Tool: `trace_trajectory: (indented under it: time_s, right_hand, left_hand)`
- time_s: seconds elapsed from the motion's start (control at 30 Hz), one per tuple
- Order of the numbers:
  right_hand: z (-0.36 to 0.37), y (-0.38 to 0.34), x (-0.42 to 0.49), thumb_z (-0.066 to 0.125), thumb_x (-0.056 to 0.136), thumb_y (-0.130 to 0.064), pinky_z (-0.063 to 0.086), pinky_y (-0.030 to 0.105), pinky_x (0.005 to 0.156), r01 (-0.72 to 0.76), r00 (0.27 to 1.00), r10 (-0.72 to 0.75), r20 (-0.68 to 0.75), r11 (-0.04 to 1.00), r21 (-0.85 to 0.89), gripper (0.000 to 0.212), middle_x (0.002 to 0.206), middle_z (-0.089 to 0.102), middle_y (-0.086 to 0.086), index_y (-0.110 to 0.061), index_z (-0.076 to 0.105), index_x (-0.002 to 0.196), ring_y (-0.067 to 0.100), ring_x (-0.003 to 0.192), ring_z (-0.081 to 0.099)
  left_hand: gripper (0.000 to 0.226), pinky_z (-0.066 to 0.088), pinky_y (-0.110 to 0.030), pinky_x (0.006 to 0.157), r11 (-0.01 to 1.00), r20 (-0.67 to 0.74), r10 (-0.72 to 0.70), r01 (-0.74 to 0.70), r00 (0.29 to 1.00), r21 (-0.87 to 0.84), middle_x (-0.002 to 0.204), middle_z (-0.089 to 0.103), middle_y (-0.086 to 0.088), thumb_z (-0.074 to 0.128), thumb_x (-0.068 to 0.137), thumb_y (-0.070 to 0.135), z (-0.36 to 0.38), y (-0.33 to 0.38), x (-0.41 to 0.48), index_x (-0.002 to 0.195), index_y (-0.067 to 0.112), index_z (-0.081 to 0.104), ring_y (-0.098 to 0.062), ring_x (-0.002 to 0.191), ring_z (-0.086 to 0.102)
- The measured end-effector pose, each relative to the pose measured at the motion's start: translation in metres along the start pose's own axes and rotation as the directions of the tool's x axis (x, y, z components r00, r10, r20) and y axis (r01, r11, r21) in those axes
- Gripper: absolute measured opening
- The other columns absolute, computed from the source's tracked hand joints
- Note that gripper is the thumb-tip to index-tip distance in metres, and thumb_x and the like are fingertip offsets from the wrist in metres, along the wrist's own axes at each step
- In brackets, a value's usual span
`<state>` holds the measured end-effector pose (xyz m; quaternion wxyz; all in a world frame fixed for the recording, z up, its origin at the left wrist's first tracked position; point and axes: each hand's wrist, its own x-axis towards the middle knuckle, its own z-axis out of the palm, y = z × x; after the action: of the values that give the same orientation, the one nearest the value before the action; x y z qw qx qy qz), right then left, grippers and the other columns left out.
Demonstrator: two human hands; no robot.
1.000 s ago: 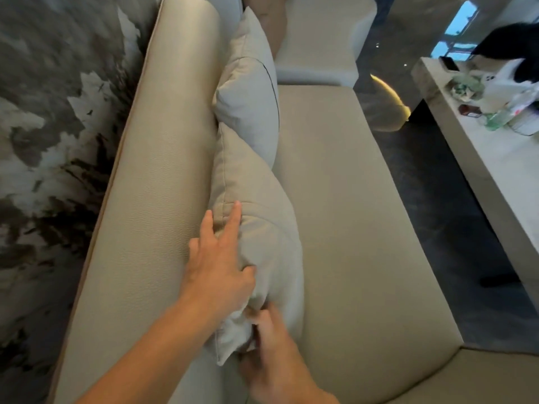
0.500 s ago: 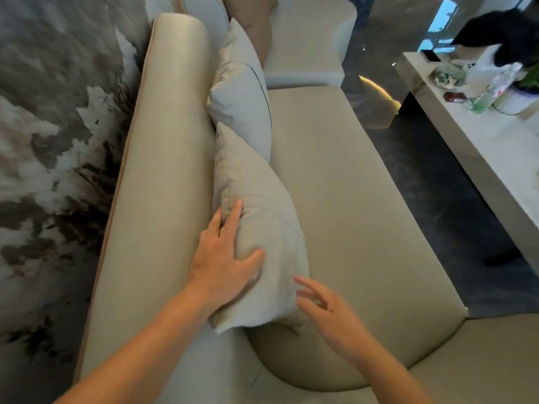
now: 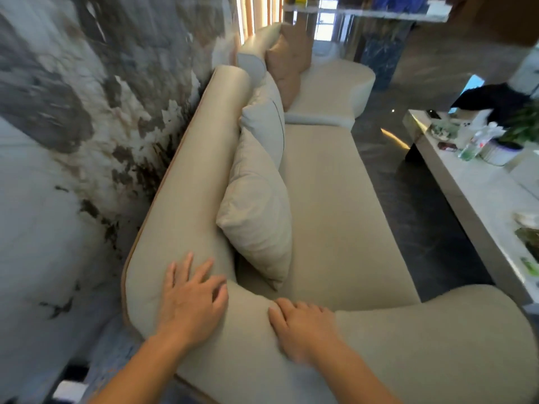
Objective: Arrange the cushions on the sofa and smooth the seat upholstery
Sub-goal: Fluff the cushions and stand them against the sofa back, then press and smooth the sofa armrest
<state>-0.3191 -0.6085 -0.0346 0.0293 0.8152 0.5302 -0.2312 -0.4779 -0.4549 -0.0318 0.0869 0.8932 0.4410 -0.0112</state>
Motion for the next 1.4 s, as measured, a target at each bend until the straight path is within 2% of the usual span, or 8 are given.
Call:
trace_trajectory:
  time_s: [0.1,0.2,0.4,0.53,0.63,0.7,0.8,1.4]
  right_hand:
    - [0.014,-0.004,-0.031,0.018,0.095,-0.062,0.021,0.048,0.114,-0.102,0.991,0.101,-0.085,0.995,-0.002,0.065,0.154,0.039,0.006,-0.031,0.023,0.152,0.031,0.138,0.036]
    - [0.019,-0.012,-0.041,0.016,0.093,-0.068,0.005,0.052,0.119,-0.145,0.981,0.145,-0.131,0.989,0.013,0.07,0.162,0.025,0.004,-0.035,0.013,0.155,0.03,0.146,0.022]
    - [0.026,-0.02,-0.052,-0.002,0.083,-0.072,0.004,0.057,0.117,-0.204,0.948,0.207,-0.243,0.978,0.04,0.074,0.162,0.026,-0.001,-0.048,0.008,0.152,0.031,0.147,0.02]
    - [0.036,-0.035,-0.062,0.008,0.086,-0.074,-0.003,0.064,0.114,-0.259,0.916,0.271,-0.295,0.962,0.08,0.069,0.166,0.017,0.0,-0.052,0.004,0.151,0.036,0.15,0.008]
    - [0.049,-0.05,-0.086,0.021,0.076,-0.08,0.012,0.069,0.112,-0.199,0.881,0.176,-0.439,0.98,-0.008,0.077,0.159,0.034,0.01,-0.053,0.026,0.148,0.047,0.144,0.026]
    - [0.058,-0.055,-0.097,0.045,0.064,-0.079,0.035,0.068,0.102,-0.112,0.85,0.107,-0.516,0.994,0.021,0.078,0.137,0.062,0.014,-0.045,0.058,0.133,0.049,0.123,0.055]
    - [0.061,-0.053,-0.09,0.06,0.047,-0.077,0.048,0.065,0.09,-0.074,0.811,0.11,-0.575,0.994,0.086,0.078,0.116,0.074,0.014,-0.039,0.074,0.114,0.047,0.103,0.068]
    - [0.03,-0.077,0.006,0.054,0.059,-0.075,0.041,0.07,0.095,-0.119,0.787,0.114,-0.606,0.992,0.031,0.075,0.117,0.071,0.021,-0.032,0.072,0.118,0.052,0.107,0.061]
  left_hand:
    - [0.065,0.002,-0.053,0.119,0.996,0.0,-0.086,0.086,0.996,-0.027,0.157,0.036,0.007,0.012,0.082,0.062,0.002,0.015,-0.041,0.131,0.051,0.054,-0.029,0.15,0.014]
    - [0.064,-0.004,-0.06,0.115,0.989,-0.01,-0.148,0.148,0.989,-0.011,0.162,0.026,0.01,0.011,0.084,0.062,0.003,0.023,-0.053,0.139,0.053,0.042,-0.028,0.151,0.007]
    - [0.071,-0.003,-0.074,0.106,0.938,-0.03,-0.346,0.345,0.938,-0.03,0.165,0.011,0.013,0.008,0.079,0.071,0.01,0.027,-0.056,0.146,0.053,0.025,-0.039,0.146,-0.01]
    - [0.077,0.008,-0.077,0.106,0.867,-0.014,-0.474,0.464,0.881,-0.18,0.165,-0.004,0.013,0.011,0.075,0.077,0.01,0.03,-0.061,0.148,0.054,0.016,-0.053,0.139,-0.013]
    - [0.074,0.035,-0.065,0.1,0.862,-0.084,-0.462,0.424,0.883,-0.28,0.164,-0.005,0.014,0.018,0.079,0.075,0.017,0.022,-0.069,0.149,0.052,0.015,-0.052,0.141,-0.013]
    - [0.073,0.041,-0.059,0.097,0.857,-0.118,-0.464,0.412,0.878,-0.31,0.164,0.001,0.015,0.023,0.079,0.075,0.022,0.019,-0.066,0.148,0.051,0.021,-0.05,0.142,-0.01]
    - [0.074,0.044,-0.056,0.095,0.844,-0.145,-0.49,0.427,0.86,-0.324,0.164,0.004,0.017,0.025,0.076,0.075,0.024,0.021,-0.06,0.146,0.052,0.026,-0.047,0.142,-0.007]
    - [0.075,0.041,-0.055,0.098,0.873,-0.183,-0.453,0.392,0.873,-0.289,0.164,0.008,0.017,0.024,0.072,0.079,0.012,-0.024,0.045,0.143,0.055,0.03,-0.045,0.143,-0.004]
